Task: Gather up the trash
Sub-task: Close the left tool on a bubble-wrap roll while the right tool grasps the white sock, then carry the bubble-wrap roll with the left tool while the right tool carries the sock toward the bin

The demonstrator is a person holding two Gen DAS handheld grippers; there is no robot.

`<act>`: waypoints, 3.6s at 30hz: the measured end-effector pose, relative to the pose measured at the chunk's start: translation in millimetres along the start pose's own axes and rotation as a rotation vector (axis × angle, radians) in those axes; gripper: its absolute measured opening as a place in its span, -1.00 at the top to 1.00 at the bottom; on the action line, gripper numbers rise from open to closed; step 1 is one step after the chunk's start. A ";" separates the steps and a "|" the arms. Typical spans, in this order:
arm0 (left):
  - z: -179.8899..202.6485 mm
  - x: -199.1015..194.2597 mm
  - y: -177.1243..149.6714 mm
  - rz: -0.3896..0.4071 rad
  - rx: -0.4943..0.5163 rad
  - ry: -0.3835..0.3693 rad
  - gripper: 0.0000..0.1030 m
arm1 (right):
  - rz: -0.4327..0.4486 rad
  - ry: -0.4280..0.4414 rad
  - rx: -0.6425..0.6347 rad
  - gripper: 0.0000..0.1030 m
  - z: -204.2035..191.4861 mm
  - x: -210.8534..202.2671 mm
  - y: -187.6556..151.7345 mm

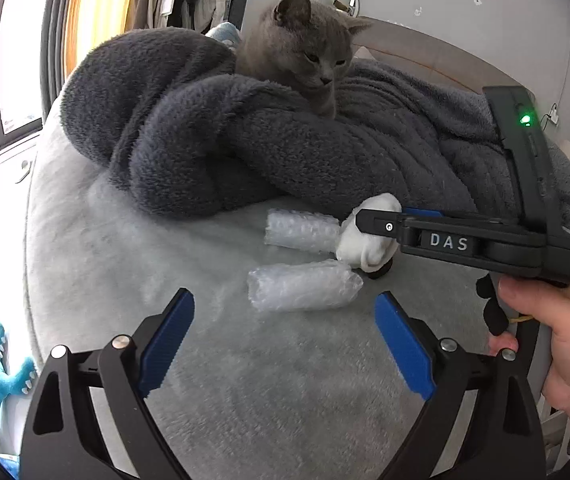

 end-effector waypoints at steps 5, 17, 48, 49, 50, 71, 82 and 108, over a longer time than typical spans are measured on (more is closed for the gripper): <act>5.5 7.5 1.4 -0.003 -0.003 0.002 -0.81 | 0.021 0.054 0.031 0.05 7.3 -12.7 1.3; 17.5 25.9 2.7 -0.020 0.004 0.027 -0.81 | 0.060 0.151 0.050 0.05 20.3 -50.2 2.4; 52.9 7.5 1.3 0.068 0.093 0.055 -0.32 | 0.057 0.125 0.067 0.05 44.8 -101.9 -36.2; 54.1 4.4 -0.2 0.068 0.101 0.059 -0.32 | 0.059 0.124 0.070 0.05 44.0 -104.8 -37.5; 55.5 1.0 -1.2 0.067 0.114 0.061 -0.32 | 0.060 0.126 0.075 0.05 43.4 -106.9 -38.4; 20.0 -92.1 -55.6 0.095 0.041 0.153 -0.32 | 0.072 0.132 0.057 0.05 -14.3 -169.3 -82.6; -10.7 -121.7 -92.8 0.036 -0.008 0.215 -0.32 | 0.063 0.162 0.034 0.05 -59.2 -185.3 -109.2; -98.6 -150.5 -159.2 -0.111 -0.176 0.354 -0.32 | -0.023 0.291 -0.082 0.05 -182.5 -145.1 -129.5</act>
Point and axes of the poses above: each gripper's, at about its wrist camera, not at the fingertips, and x roughly the way its jaws point, z to its right, y to its top, the point moved 3 cm from there along x, roughly the way its jaws point, and after that the axes turned 3 degrees about x, right-handed, at the moved point
